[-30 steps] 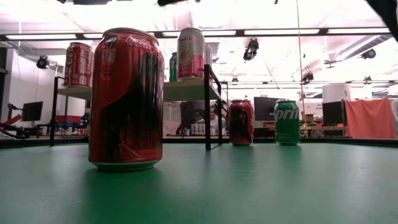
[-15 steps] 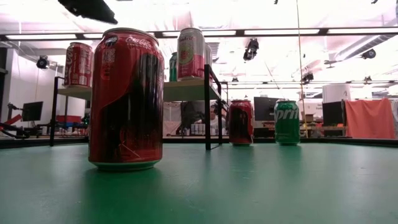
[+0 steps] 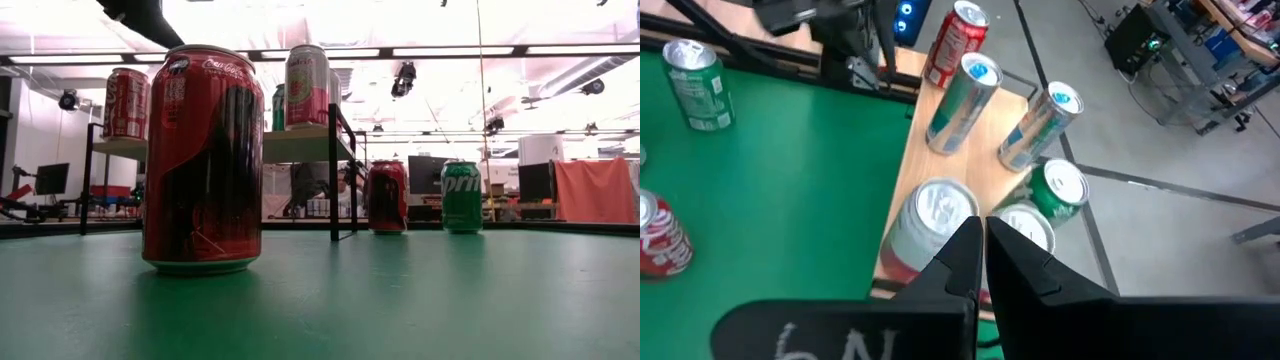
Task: Place canned beverage on shelf
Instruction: Put the blue/white soda can on the shelf aligned with the other blue/white soda can
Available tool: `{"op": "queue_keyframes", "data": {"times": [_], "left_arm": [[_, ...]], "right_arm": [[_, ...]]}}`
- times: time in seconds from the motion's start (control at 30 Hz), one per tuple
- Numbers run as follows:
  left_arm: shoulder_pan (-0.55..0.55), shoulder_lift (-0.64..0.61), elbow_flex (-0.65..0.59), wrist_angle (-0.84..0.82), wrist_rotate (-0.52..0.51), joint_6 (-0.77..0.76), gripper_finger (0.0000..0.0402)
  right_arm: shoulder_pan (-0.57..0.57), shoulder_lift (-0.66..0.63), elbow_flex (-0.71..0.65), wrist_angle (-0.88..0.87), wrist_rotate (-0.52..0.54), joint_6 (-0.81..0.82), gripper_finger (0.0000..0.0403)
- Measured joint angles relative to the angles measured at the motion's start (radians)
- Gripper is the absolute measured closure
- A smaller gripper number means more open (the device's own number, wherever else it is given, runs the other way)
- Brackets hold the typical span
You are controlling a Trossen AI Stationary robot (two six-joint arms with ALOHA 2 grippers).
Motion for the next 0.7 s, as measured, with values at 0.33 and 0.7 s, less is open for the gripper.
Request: {"op": "queue_keyframes", "data": {"times": [0.33,0.7], "left_arm": [[0.179,0.007,0.007,-0.002,0.089,0.085,0.0399],[0.212,0.057,0.007,0.03,0.083,0.086,0.0401]], "right_arm": [[-0.005,-0.117,-0.163,0.088,-0.067,0.005,0.0394],[-0.005,-0.146,-0.21,0.136,-0.064,-0.006,0.0394]]}}
